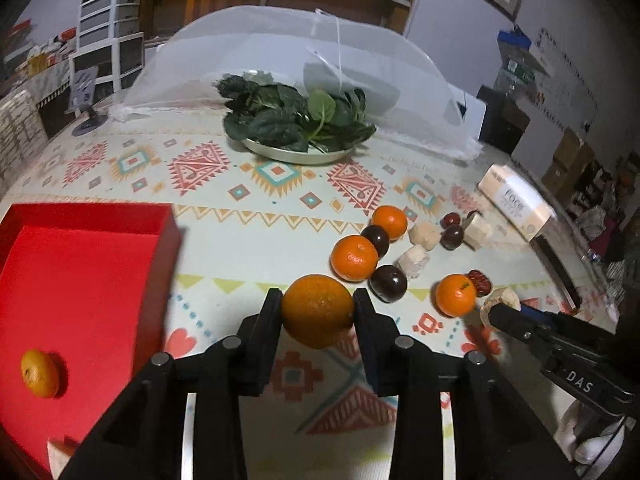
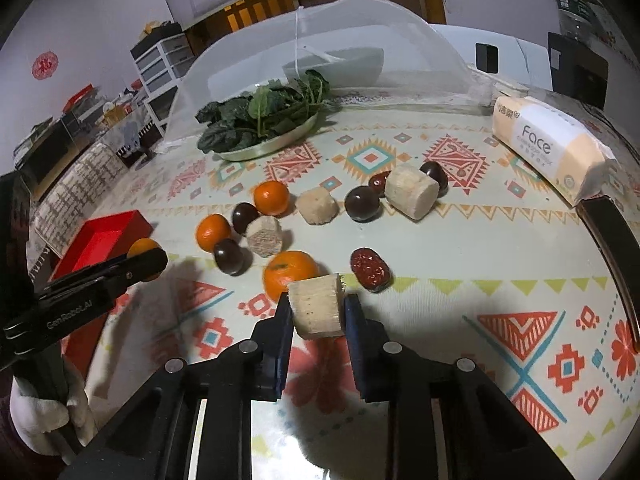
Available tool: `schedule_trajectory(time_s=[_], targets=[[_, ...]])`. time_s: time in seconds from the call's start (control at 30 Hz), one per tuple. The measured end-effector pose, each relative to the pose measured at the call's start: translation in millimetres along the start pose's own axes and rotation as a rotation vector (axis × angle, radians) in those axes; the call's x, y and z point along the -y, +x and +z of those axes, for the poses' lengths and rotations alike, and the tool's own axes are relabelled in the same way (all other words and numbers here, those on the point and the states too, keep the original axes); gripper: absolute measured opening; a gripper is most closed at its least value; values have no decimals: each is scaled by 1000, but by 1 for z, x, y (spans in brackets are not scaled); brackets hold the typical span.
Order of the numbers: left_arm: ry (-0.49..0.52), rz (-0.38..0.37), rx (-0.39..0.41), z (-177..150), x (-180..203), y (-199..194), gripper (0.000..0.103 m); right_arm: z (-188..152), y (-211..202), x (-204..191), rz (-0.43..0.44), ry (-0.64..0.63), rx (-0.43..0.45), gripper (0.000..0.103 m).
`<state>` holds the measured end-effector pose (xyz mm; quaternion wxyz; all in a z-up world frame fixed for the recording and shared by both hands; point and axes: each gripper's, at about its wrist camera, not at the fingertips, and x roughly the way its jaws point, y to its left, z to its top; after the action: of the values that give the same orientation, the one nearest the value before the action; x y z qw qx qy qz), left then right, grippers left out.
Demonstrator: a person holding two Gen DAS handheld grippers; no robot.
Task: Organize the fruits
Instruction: 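Grasp a second orange with the left gripper while the right gripper grasps another white chunk, then lower the orange into the red tray with the left gripper while the right releases its chunk there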
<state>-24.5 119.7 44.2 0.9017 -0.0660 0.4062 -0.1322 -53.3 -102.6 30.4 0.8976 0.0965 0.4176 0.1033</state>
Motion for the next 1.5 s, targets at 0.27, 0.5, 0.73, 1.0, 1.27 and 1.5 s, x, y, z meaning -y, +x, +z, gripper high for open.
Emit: schedule_trajectory(time_s=[0.27,0.5,0.73,1.0,1.27,1.5], targets=[[-137,9,87,-9,-53,-60,35,-2,-23,-38,54,-43,26,27],[-290,155,178,-21,-143,-116,35,-5,-23,-109,157,-134,11,27],[-398,239,185,-41,-208,-136,35,-8,-6,-183,265,-221,-32,27],[-439,219,160,-50,-233,-127,35,-16,23,-250,300,-322,-85,27],[-487,177,175,-55,-247,-132,53,-22,53,-272,280,-347,-131,28],[-496,168,182,-55,-247,-136,61,-11,49,-263,234,-314,-77,36]])
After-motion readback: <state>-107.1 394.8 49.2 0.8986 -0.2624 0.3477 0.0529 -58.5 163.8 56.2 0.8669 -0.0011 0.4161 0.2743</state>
